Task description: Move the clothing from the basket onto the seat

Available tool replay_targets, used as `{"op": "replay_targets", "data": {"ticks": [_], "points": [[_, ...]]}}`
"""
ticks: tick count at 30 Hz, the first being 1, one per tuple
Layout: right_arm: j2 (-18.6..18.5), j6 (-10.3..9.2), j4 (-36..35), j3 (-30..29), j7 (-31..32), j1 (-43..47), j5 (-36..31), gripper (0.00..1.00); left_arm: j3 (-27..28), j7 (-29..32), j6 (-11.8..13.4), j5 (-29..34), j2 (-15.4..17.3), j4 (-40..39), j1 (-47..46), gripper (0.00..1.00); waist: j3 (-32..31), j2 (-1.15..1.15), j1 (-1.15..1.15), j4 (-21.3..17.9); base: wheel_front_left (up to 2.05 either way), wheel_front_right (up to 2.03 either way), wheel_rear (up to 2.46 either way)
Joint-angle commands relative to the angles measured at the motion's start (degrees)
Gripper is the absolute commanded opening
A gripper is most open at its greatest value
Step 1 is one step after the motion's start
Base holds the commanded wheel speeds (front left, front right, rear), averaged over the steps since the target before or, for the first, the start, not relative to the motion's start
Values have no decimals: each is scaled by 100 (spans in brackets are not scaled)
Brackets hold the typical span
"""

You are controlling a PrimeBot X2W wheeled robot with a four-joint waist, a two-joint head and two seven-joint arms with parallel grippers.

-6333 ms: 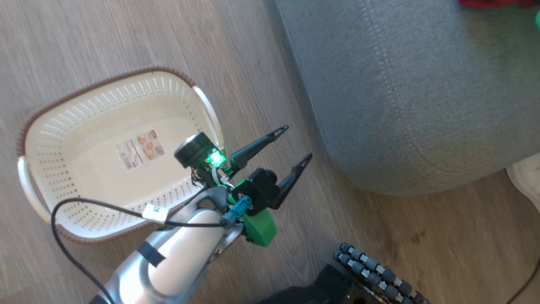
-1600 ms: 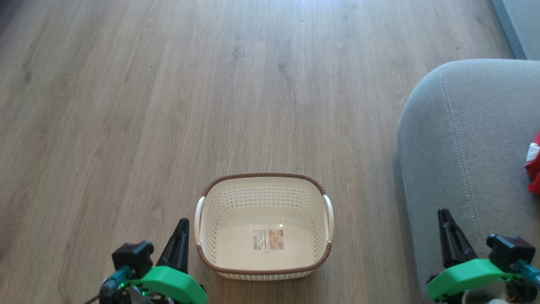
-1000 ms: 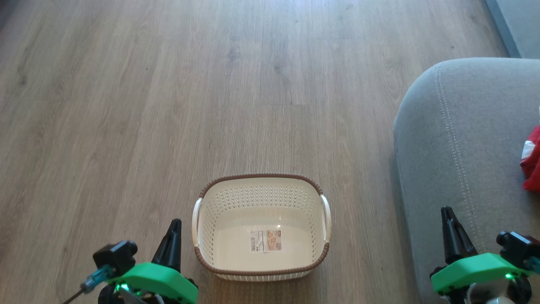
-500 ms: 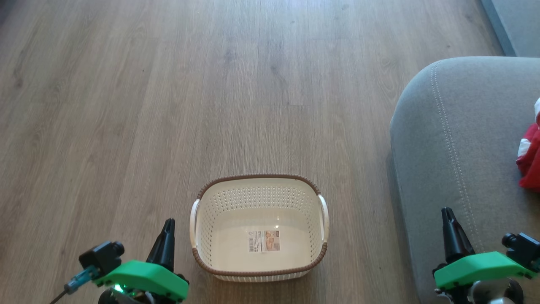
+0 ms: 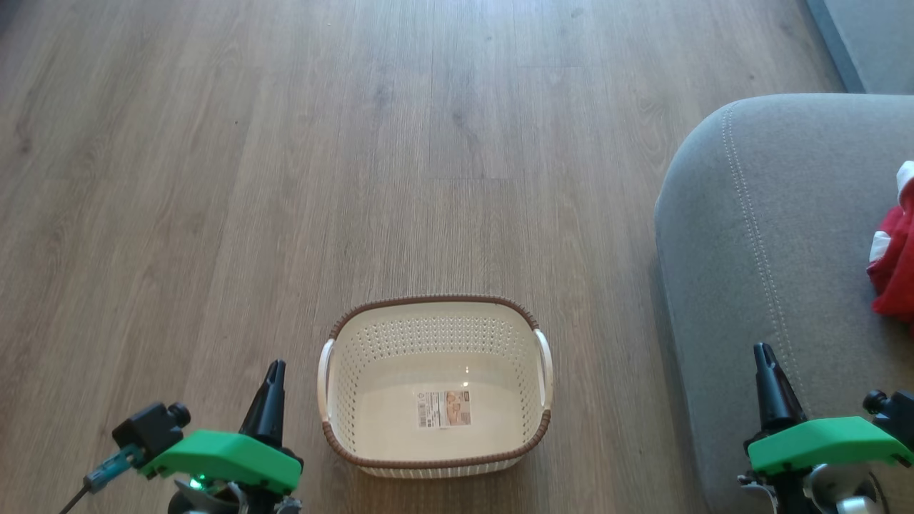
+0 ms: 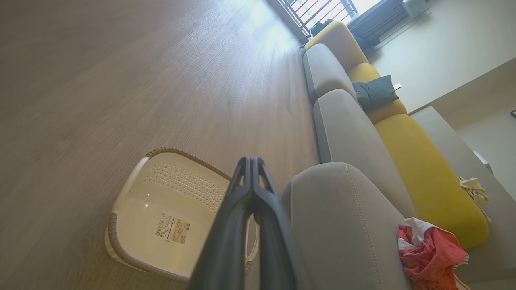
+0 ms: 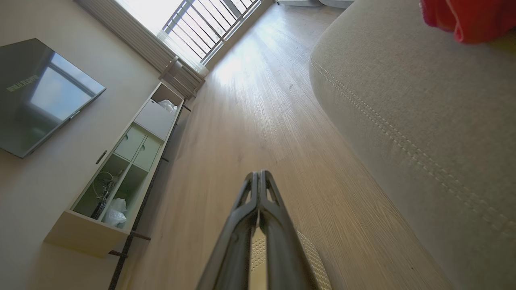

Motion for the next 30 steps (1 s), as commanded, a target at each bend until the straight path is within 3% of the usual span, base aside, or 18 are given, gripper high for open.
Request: {"op": "replay_targets", "data": {"ticks": [1,30], "points": [[-26,-1,-195,21,45,-307,192,0,144,42,-51,-177,61,-182,-291,0,-1,0,0,-8,0,0,0],[33,-1,-200,-64,517,-497,1927,0,571,502,-279,-1835,72,-181,-417,0,-24,0,0,-132,0,0,0]]}}
